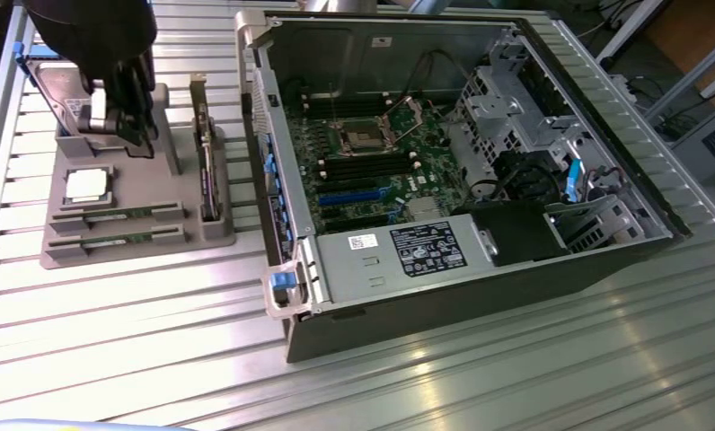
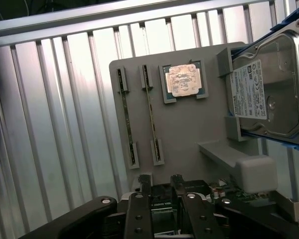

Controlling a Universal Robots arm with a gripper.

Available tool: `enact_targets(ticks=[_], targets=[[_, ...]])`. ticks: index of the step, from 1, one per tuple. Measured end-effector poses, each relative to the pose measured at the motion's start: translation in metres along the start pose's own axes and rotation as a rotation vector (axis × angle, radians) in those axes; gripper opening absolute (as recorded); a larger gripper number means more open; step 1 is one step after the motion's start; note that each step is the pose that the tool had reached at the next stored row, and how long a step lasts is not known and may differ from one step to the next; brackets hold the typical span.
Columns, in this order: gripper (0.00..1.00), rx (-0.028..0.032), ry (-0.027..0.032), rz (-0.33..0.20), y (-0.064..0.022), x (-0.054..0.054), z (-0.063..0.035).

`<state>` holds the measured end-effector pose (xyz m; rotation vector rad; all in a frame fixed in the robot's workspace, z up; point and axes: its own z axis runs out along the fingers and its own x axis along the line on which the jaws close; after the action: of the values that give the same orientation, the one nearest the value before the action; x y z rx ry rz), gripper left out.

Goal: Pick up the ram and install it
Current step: 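Pick up the ram and move it above insertion slot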

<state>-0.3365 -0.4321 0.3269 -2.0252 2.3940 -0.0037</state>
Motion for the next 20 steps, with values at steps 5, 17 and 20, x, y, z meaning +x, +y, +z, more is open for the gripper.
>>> enact_targets(ticks=[5, 17, 20], targets=[[0.3, -0.0001, 0.0001, 0.0, 0.0, 0.0, 0.0019], [0.3, 0.0, 0.0, 0.0, 0.0001, 0.0, 0.0101], [0.3, 0.0, 0.0, 0.0, 0.0001, 0.0, 0.0118]])
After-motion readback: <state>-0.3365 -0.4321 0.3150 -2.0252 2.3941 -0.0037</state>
